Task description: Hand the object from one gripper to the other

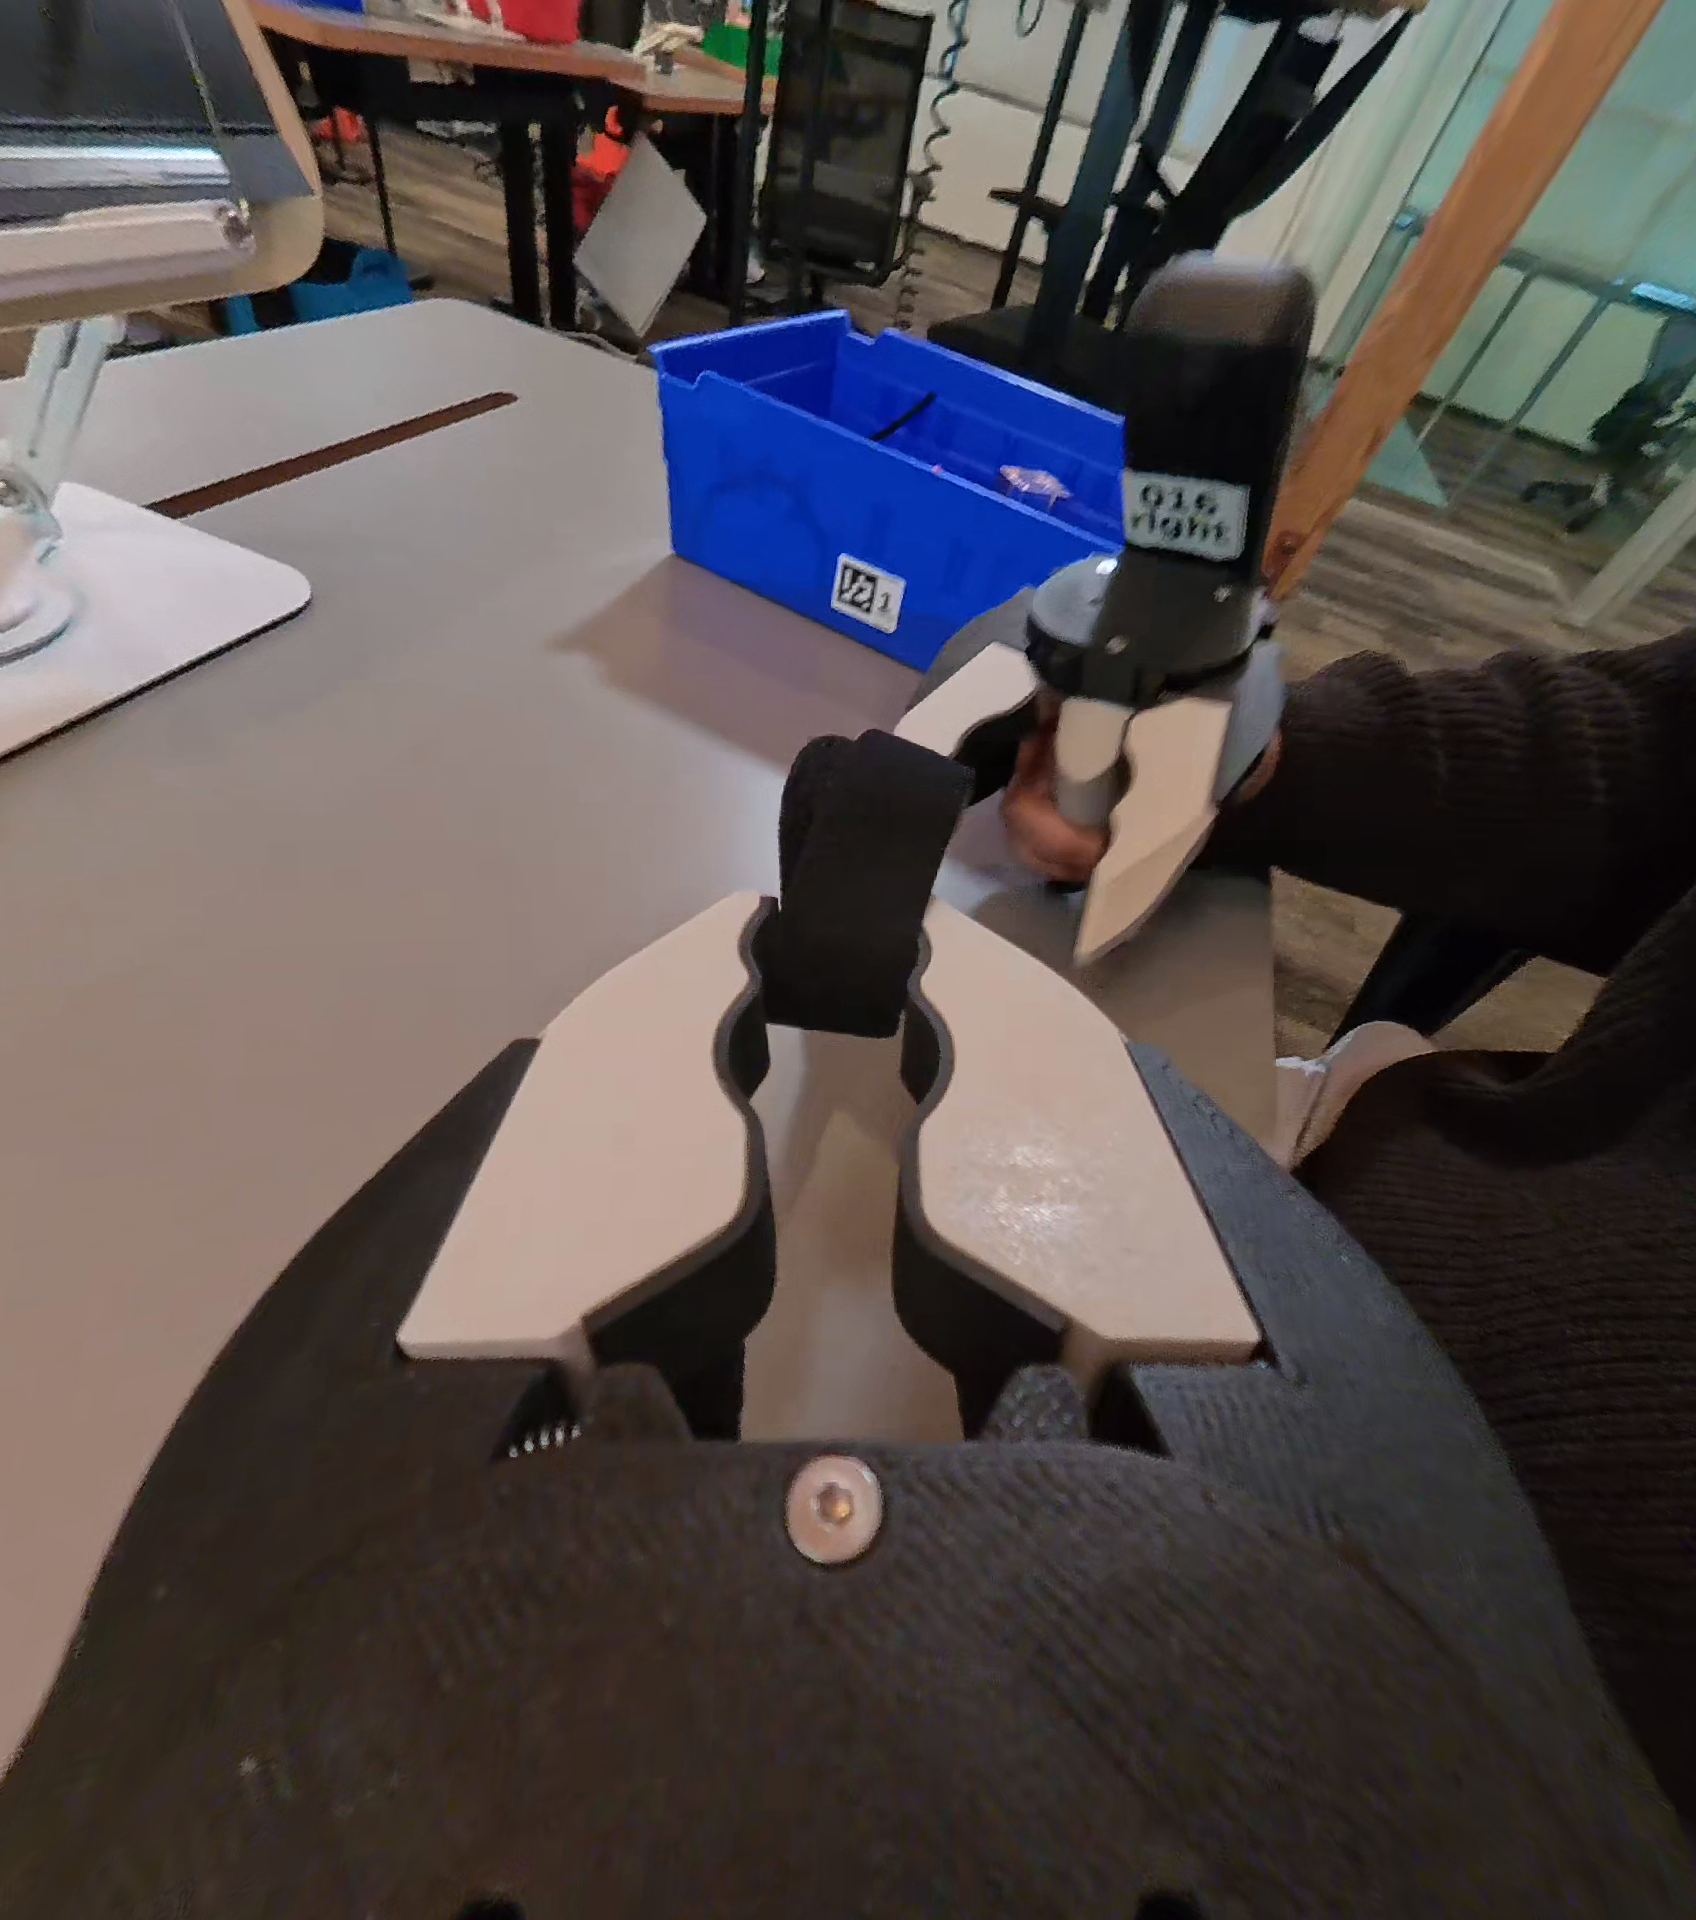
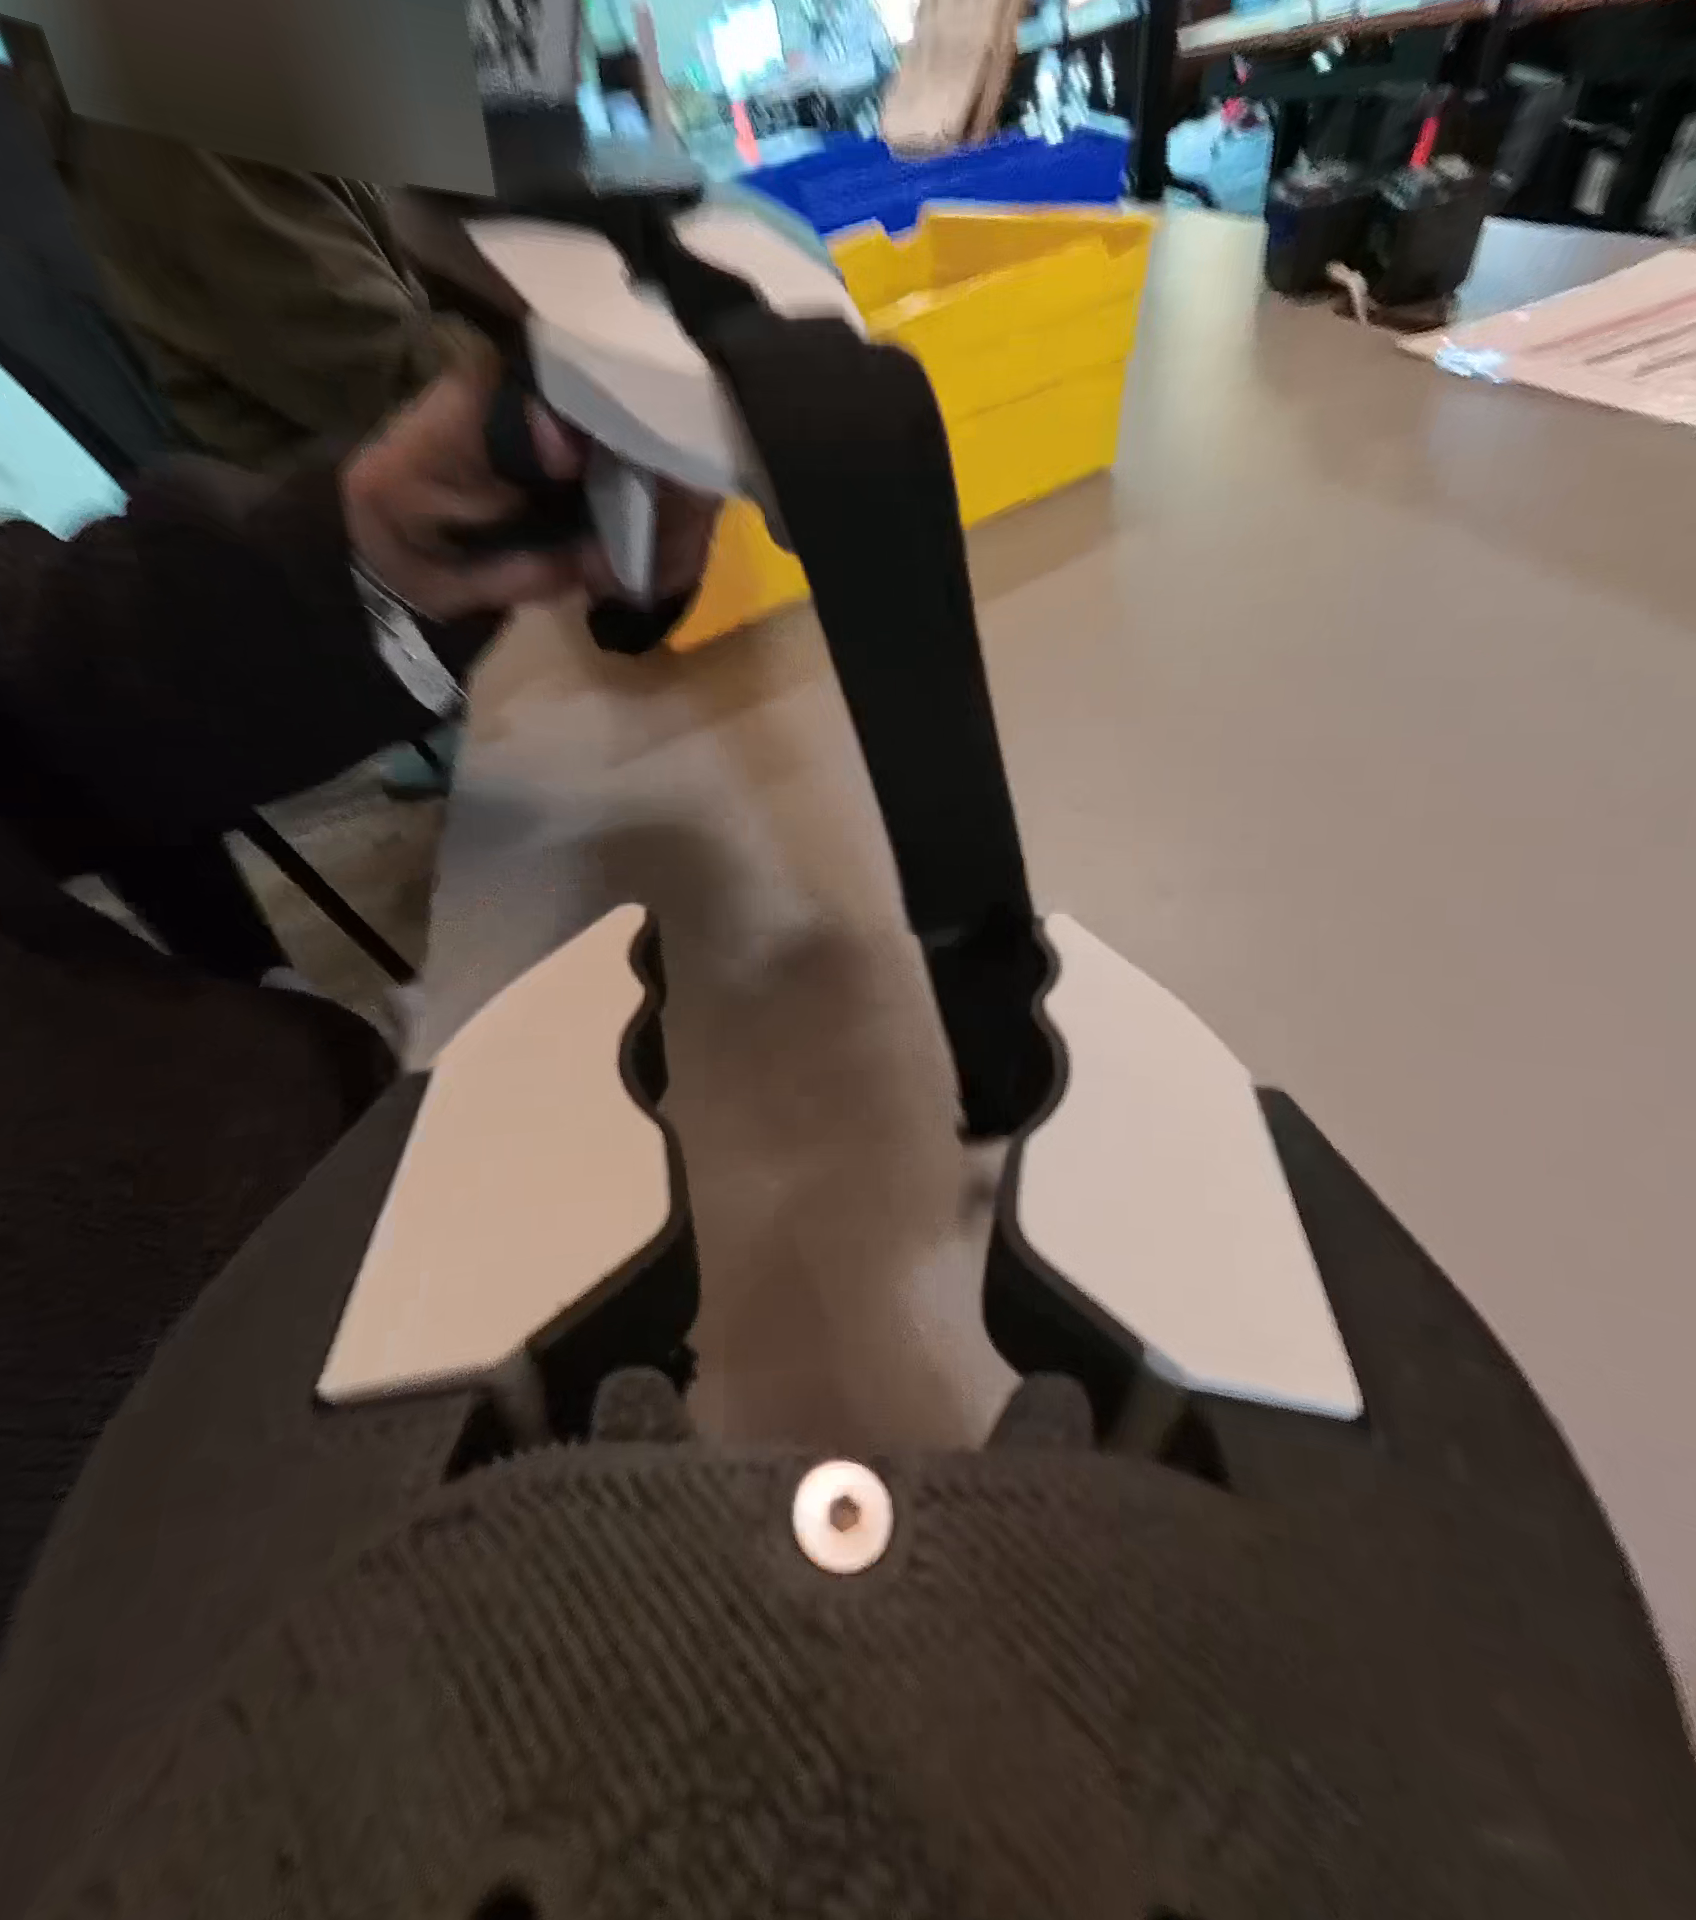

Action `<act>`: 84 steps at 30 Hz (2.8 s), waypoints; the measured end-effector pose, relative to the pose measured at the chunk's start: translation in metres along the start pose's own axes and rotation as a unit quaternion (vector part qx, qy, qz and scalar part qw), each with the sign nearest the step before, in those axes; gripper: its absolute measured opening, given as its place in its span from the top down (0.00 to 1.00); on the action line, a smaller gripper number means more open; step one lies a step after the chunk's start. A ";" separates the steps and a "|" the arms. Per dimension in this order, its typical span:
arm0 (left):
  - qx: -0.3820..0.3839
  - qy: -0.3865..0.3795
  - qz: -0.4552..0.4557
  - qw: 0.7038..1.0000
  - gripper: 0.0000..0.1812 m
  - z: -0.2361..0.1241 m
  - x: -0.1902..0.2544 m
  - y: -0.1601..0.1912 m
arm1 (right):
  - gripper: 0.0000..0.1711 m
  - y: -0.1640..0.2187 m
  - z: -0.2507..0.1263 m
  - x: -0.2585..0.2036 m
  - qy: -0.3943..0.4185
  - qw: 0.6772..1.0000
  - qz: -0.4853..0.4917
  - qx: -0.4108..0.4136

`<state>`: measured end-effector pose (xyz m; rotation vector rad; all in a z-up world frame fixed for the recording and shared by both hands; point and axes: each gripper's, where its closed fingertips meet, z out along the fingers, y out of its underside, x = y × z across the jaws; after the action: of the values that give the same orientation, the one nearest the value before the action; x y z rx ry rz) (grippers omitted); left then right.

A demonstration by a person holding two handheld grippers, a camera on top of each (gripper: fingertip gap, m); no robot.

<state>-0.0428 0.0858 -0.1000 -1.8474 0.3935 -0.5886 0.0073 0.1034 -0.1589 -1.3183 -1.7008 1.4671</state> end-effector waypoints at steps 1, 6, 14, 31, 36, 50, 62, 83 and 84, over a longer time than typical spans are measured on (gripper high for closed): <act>0.005 0.007 -0.004 1.000 0.88 0.000 0.002 -0.002 | 0.59 0.007 0.003 0.006 0.026 0.999 -0.019 -0.024; 0.003 0.010 0.014 1.000 0.88 0.000 0.007 -0.004 | 0.59 0.018 0.006 0.016 0.109 0.981 -0.140 -0.084; 0.011 -0.006 0.005 1.000 0.87 -0.001 0.001 -0.003 | 0.90 0.012 0.001 0.013 0.112 0.981 -0.139 -0.073; 0.037 0.011 -0.017 0.999 0.87 -0.005 -0.002 -0.005 | 0.64 0.008 -0.001 0.022 0.123 0.986 -0.099 -0.049; 0.042 0.017 -0.033 0.998 0.87 -0.004 -0.004 -0.004 | 0.87 0.006 -0.004 0.018 0.111 0.988 -0.101 -0.047; 0.091 -0.029 -0.064 0.993 0.60 -0.007 -0.025 -0.009 | 0.87 0.000 -0.008 0.022 0.116 0.989 -0.082 -0.027; -0.071 -0.071 0.087 0.991 0.63 0.023 -0.008 0.029 | 0.87 0.000 -0.009 0.026 0.108 0.993 -0.032 -0.021; -0.162 -0.170 0.220 0.947 0.92 0.029 -0.025 0.053 | 0.83 -0.015 -0.020 0.025 -0.036 0.964 0.252 0.076; -0.159 -0.168 0.212 0.950 0.93 0.028 -0.026 0.053 | 0.78 -0.019 -0.021 0.026 -0.035 0.965 0.246 0.087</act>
<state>-0.0468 0.1034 -0.1625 -2.0381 0.6593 0.0930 0.0093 0.1365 -0.1408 -1.6830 -1.2957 1.9071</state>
